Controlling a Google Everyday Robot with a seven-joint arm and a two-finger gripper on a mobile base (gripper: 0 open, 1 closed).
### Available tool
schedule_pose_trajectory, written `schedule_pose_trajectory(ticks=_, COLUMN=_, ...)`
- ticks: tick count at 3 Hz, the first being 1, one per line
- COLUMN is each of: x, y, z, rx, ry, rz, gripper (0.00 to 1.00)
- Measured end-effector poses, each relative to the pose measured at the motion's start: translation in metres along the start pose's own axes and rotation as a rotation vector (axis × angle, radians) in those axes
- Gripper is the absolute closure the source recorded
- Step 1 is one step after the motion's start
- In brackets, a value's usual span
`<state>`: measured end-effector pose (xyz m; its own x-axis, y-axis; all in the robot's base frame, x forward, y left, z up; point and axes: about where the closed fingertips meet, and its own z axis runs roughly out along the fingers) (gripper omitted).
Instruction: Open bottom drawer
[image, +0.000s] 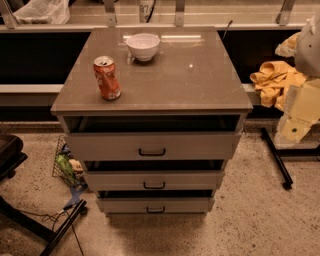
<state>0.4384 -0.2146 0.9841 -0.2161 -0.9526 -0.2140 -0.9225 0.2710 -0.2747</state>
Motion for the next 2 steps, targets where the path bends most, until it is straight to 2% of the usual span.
schedule_pose_trajectory(ticks=1, x=-0.004, y=0.002, z=0.004, rx=0.010, ry=-0.008, rz=0.002, gripper=0.00)
schedule_pose_trajectory(ticks=2, x=-0.009, y=0.024, z=0.036, rx=-0.020, ry=-0.078, rz=0.022, gripper=0.00)
